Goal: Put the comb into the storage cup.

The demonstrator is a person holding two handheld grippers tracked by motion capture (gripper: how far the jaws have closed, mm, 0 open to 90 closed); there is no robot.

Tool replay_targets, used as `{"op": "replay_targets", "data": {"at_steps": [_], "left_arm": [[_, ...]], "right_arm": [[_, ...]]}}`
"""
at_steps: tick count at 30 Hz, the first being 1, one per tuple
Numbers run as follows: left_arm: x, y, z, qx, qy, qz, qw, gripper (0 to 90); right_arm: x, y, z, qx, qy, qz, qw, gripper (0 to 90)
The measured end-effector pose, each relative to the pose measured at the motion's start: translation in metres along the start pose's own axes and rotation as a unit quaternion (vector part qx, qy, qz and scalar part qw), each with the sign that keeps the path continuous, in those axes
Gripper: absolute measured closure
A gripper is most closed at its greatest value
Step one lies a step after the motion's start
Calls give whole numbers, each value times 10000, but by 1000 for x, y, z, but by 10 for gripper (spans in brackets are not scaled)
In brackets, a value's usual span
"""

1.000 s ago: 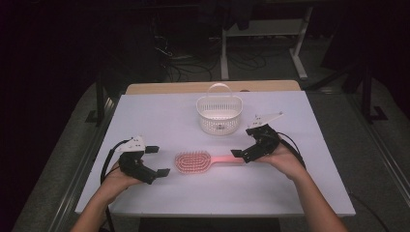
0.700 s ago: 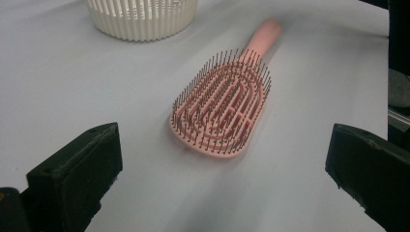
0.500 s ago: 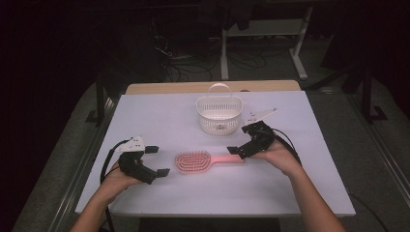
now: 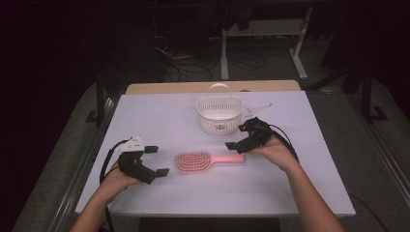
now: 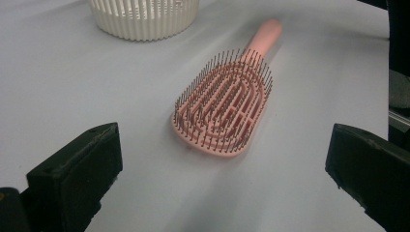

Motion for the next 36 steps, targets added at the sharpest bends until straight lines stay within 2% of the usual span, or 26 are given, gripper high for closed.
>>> {"op": "replay_targets", "data": {"at_steps": [5, 12, 14, 15, 18, 29, 34, 36], "left_arm": [[-1, 0, 0, 17, 3, -9, 10000, 0], [0, 1, 1, -8, 0, 0, 10000, 0], [0, 1, 1, -2, -5, 4, 10000, 0], [0, 1, 1, -2, -3, 5, 10000, 0], [0, 1, 1, -11, -22, 22, 10000, 0], [0, 0, 1, 0, -20, 22, 10000, 0], [0, 1, 1, -8, -19, 20, 10000, 0], [0, 0, 1, -7, -11, 17, 10000, 0]], "right_arm": [[-1, -2, -1, 30, 4, 33, 10000, 156], [-4, -5, -2, -34, 5, 67, 10000, 264], [-2, -6, -1, -65, 22, 121, 9999, 346], [-2, -6, -1, -65, 22, 121, 9999, 346], [-2, -5, 0, -134, 81, 124, 9998, 446], [0, -6, -2, -91, 8, 217, 9997, 542], [3, -8, -5, -74, -121, 347, 9993, 661], [6, -10, -6, -3, -123, 448, 9989, 757]]}}
Point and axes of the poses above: each handheld gripper's, and its own axes: y roughly backward along the jaws, x roughly out of its underside, z roughly to its left, the point moved 8 cm from there along -y, roughly forward along the jaws, and after that the axes turned 1 degree about -x, right-handed, at the moved point
